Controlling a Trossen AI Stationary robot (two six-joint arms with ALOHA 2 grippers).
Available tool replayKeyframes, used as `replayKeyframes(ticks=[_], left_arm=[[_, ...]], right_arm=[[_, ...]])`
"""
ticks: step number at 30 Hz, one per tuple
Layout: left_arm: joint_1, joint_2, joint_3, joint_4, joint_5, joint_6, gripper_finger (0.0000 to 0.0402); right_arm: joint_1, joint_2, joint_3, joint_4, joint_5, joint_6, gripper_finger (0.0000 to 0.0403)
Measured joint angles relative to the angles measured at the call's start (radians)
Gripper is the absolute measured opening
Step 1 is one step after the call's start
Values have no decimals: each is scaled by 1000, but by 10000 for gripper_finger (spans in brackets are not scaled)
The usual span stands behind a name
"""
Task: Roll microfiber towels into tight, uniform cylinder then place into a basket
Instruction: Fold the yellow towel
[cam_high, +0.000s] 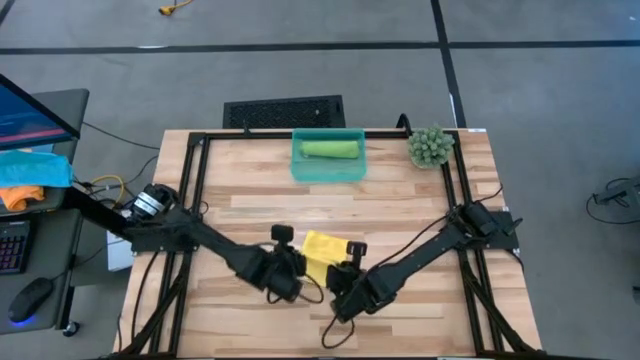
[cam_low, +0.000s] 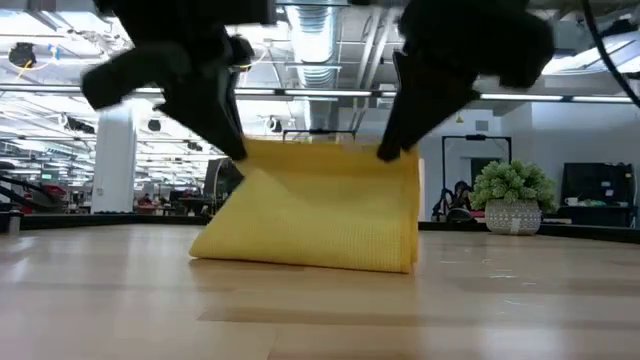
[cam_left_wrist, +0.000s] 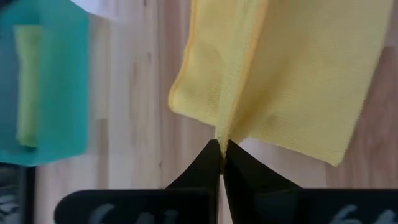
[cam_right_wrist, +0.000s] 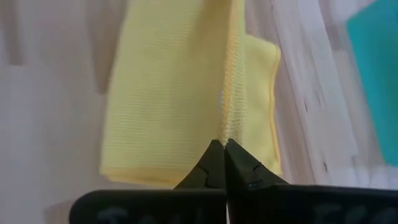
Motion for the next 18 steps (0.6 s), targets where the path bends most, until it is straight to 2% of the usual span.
replayKeyframes(ticks=[7, 13, 18], left_arm=[[83, 0, -66, 128, 85, 112, 0], [138, 0, -80, 134, 95, 123, 0], [165, 0, -80, 140, 146, 132, 0]], right_arm=[[-46, 0, -60, 32, -34, 38, 12], [-79, 0, -106, 91, -34, 43, 5], [-101, 0, -132, 105, -39, 65, 21]])
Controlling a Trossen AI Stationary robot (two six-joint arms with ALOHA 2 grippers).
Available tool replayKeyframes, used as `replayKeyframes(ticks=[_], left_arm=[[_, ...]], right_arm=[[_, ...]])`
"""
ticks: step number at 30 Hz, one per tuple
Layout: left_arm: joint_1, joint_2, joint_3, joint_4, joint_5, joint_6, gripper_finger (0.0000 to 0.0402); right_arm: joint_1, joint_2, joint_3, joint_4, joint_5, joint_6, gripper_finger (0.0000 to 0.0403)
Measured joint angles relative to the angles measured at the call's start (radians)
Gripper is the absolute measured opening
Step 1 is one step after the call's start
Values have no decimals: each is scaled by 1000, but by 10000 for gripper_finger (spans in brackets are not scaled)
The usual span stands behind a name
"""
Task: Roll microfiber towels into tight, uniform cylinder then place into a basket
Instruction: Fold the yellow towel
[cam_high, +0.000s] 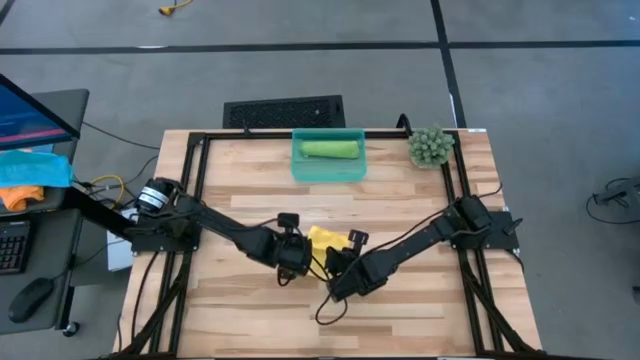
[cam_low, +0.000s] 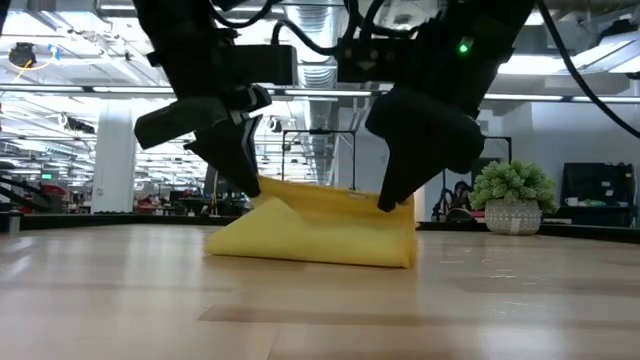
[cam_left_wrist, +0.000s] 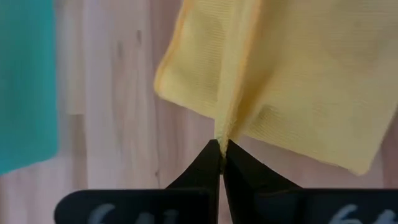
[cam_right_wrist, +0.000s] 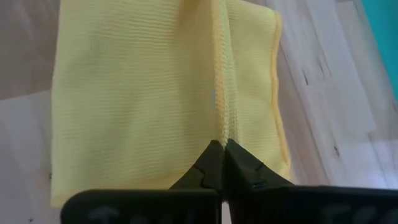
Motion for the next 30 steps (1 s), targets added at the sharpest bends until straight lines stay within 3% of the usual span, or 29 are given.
replayKeyframes(ticks=[6, 11, 20, 30], left_arm=[[7, 0, 0, 12, 23, 18, 4], [8, 0, -4, 28, 23, 61, 43], [24, 0, -3, 36, 23, 44, 131], [-18, 0, -2, 42, 79, 25, 145]], right_arm=[[1, 0, -5, 13, -11, 1, 24], [4, 2, -8, -12, -43, 50, 37], [9, 2, -7, -51, -25, 78, 111], [8, 2, 3, -74, -19, 75, 217]])
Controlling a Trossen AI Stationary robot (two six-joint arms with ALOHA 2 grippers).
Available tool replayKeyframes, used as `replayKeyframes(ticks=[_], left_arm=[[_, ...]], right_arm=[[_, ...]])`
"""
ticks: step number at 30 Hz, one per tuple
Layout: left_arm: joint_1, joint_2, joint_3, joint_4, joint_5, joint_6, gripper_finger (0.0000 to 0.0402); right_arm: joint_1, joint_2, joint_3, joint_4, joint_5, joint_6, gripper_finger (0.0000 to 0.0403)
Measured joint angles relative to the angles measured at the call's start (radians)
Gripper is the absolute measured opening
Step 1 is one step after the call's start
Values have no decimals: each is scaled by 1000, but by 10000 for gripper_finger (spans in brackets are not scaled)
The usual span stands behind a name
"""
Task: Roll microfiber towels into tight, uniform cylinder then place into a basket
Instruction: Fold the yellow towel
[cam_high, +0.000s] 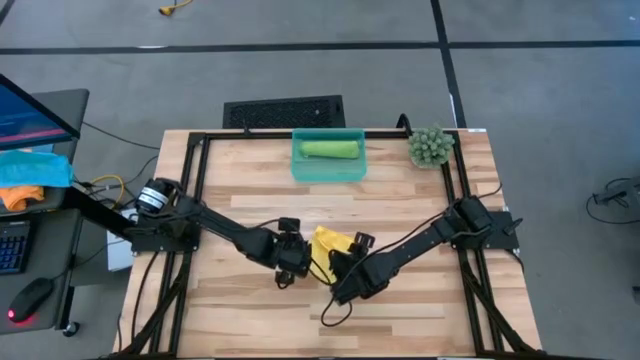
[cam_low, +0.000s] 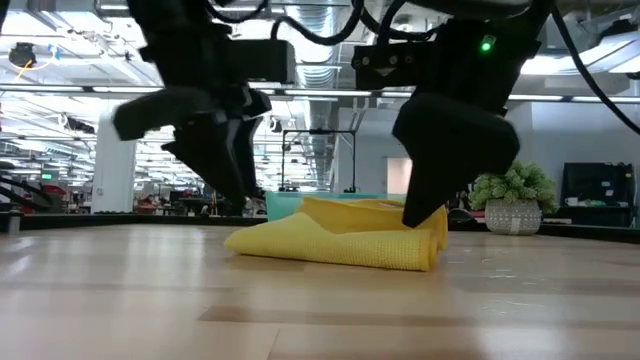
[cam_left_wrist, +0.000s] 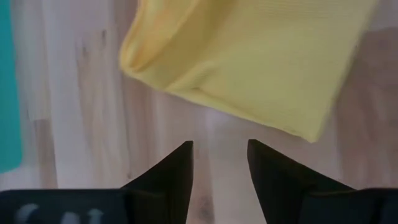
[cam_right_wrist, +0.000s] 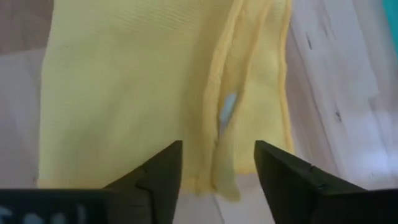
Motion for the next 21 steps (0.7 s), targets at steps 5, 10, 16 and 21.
replayKeyframes(ticks=[5, 10, 16, 21], left_arm=[[-54, 0, 0, 42, -8, 41, 144], [-75, 0, 0, 206, -8, 138, 144], [-41, 0, -71, 435, 32, 247, 144], [13, 0, -165, 596, 187, 234, 143]], right_arm=[[2, 0, 53, -113, -3, 31, 238], [10, -2, 104, -206, -2, 56, 227], [41, -1, 108, -205, -1, 50, 203], [39, -1, 108, -132, 0, -9, 185]])
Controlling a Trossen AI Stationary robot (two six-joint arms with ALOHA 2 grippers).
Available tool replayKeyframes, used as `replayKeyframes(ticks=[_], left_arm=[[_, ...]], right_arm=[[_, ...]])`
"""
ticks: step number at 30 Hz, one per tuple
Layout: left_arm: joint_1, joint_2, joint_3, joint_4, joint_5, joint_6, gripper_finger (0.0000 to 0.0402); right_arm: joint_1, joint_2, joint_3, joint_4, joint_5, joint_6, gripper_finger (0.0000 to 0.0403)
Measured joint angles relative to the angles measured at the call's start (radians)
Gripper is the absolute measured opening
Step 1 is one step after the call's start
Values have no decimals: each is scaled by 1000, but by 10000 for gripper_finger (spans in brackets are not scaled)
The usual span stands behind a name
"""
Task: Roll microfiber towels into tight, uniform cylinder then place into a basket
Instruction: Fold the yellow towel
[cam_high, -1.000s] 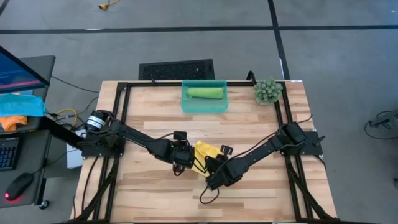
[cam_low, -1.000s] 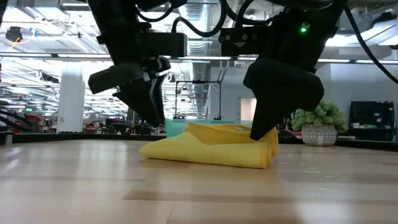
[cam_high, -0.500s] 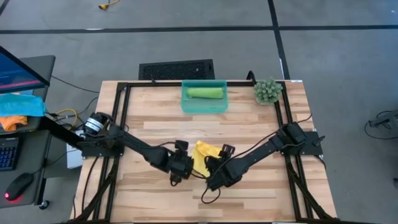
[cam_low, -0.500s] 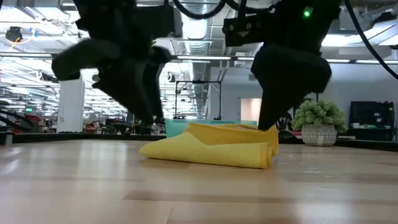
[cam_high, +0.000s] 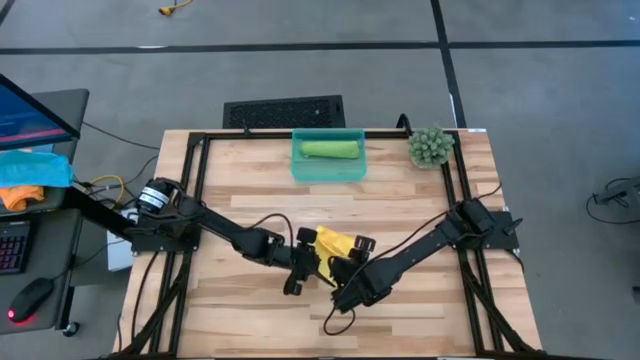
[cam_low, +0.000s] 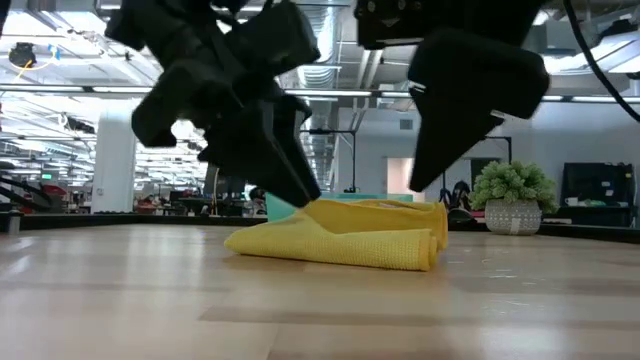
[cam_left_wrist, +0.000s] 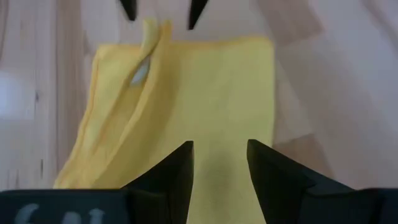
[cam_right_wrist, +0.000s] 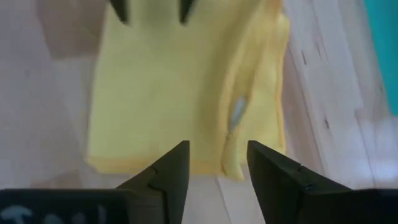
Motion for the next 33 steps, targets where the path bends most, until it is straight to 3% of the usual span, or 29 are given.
replayKeyframes(ticks=[11, 16, 26, 33], left_arm=[[32, 0, -49, -29, 30, -101, 143], [32, 0, -50, -87, 31, -141, 143], [33, 0, -50, -118, 30, -175, 143], [30, 0, -50, -113, 5, -166, 143]], right_arm=[[-43, 0, -34, 115, -36, -76, 124], [-90, 0, -86, 138, -102, -69, 93], [-145, 0, -118, 111, -81, 53, 46], [-100, -8, -114, 28, -46, 30, 28]])
